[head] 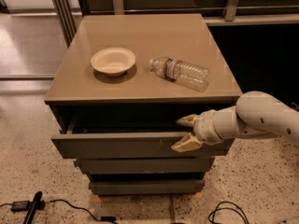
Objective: Open top drawer
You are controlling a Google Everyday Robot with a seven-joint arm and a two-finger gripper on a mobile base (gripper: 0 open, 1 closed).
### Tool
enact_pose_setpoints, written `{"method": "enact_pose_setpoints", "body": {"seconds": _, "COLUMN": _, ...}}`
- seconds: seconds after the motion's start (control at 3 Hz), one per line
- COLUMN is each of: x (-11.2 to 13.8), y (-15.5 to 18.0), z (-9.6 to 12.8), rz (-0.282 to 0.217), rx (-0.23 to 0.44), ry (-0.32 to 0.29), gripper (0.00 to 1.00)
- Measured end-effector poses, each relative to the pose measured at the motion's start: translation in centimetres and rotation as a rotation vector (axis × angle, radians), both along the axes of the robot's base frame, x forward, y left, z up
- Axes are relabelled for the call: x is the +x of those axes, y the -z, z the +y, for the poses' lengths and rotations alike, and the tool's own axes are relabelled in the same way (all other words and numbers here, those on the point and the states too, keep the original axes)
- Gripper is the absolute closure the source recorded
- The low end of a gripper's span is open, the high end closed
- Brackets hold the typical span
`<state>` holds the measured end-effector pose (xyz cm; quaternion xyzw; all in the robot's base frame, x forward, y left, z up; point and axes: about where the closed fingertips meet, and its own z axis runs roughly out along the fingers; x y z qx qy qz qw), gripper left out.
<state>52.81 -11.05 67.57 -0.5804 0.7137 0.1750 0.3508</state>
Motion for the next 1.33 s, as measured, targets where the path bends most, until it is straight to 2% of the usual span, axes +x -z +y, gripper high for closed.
{"method": "enact_pose_setpoints", "body": {"seconds": 0.33, "x": 0.0, "y": 0.0, "z": 0.0, "rz": 0.0, "rx": 0.0, "ry": 0.0, "gripper": 0.19}}
{"method": "enact_pose_setpoints", "body": {"seconds": 1.0, "x": -0.1, "y": 0.0, "z": 0.0, "rz": 0.001, "rx": 0.0, "ry": -0.001, "gripper": 0.65}}
{"method": "enact_pose_setpoints", "body": {"seconds": 1.33, "x": -2.1, "y": -0.6, "z": -1.1, "rz": -0.007, "rx": 0.02, "ry": 0.006, "gripper": 0.89}}
